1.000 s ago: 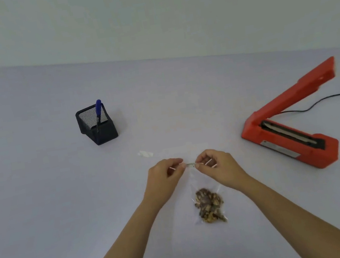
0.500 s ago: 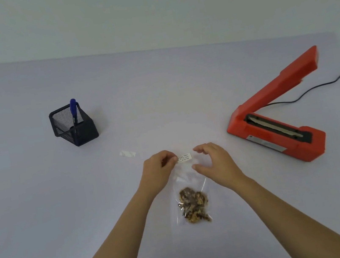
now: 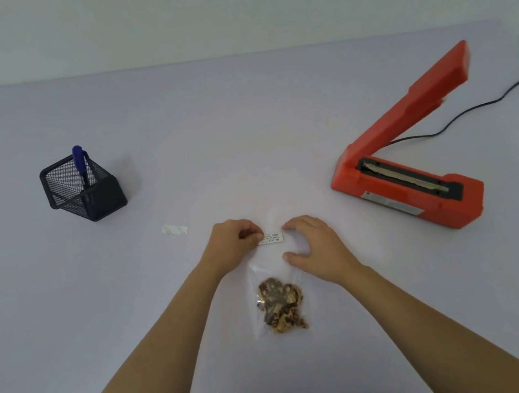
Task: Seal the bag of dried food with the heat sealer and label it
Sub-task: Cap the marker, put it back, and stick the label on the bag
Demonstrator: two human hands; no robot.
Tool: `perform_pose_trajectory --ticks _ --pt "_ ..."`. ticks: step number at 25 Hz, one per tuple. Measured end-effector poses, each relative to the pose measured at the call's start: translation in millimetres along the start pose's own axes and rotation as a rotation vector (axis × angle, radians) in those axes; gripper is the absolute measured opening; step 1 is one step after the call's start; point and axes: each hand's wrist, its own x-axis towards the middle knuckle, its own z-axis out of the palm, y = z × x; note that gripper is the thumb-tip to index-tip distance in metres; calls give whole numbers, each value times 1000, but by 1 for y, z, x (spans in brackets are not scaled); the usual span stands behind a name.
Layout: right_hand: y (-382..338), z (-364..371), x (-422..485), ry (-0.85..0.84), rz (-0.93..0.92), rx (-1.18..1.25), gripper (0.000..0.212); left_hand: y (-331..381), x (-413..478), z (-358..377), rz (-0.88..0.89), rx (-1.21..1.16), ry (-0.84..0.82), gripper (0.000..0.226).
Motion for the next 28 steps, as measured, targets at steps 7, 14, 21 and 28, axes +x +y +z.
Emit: perform_pose_trajectory --ticks 7,14,21,28 --pt "-1 12 9 189 50 65 21 2 -2 10 55 88 87 13" --pt "-3 20 10 247 55 10 20 -4 -4 30 161 286 250 15" --pt "-3 18 9 255 45 7 19 -24 -23 40 415 642 363 32" --pt "-3 19 8 268 48 6 19 -18 -28 40 234 677 286 41"
